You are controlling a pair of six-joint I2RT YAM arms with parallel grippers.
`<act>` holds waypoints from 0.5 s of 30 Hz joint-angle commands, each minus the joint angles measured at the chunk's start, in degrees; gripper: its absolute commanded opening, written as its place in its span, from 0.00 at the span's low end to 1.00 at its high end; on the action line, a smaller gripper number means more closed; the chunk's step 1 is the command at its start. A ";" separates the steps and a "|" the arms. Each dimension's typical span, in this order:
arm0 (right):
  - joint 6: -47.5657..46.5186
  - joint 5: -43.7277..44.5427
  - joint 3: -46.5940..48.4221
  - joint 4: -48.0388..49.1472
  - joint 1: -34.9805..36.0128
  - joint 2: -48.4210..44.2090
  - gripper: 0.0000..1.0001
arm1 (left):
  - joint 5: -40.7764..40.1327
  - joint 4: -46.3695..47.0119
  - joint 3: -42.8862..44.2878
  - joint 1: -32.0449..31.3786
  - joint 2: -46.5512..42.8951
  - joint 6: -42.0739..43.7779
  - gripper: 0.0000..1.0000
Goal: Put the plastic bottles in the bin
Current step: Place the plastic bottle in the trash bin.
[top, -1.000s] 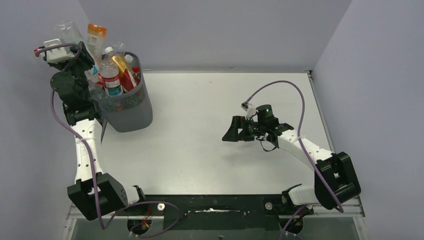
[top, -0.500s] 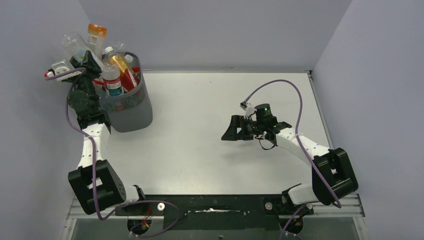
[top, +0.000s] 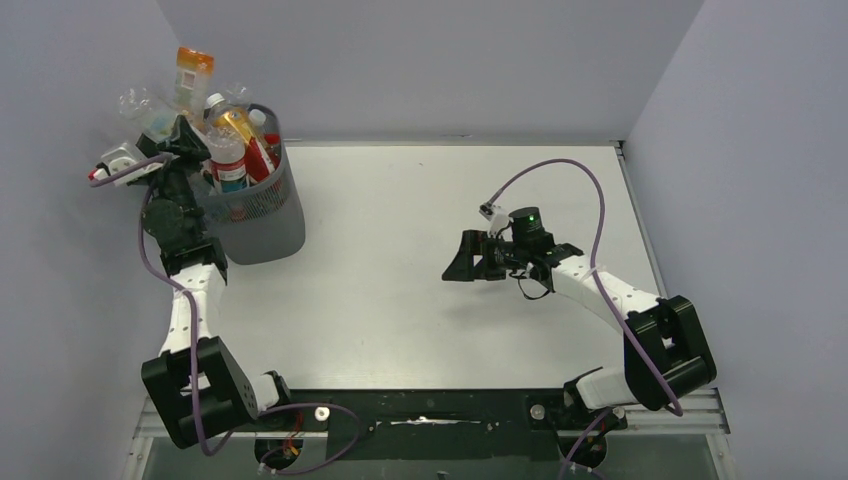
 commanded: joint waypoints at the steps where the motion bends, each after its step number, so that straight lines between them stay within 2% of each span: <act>1: 0.05 -1.39 0.54 3.50 0.84 -2.12 0.91 | 0.76 -5.42 0.70 0.02 -3.58 0.47 0.70; 8: 0.75 -0.86 0.62 3.86 2.39 -2.37 0.91 | -0.42 -14.83 0.92 0.10 -7.98 3.86 0.78; 12: 1.17 -0.18 0.75 4.09 3.69 -2.34 0.91 | -0.63 -21.27 1.85 0.16 -10.25 5.52 0.78; 15: 1.46 0.30 0.88 4.30 4.73 -1.97 0.92 | -0.69 -22.71 0.52 0.11 -12.25 5.67 0.79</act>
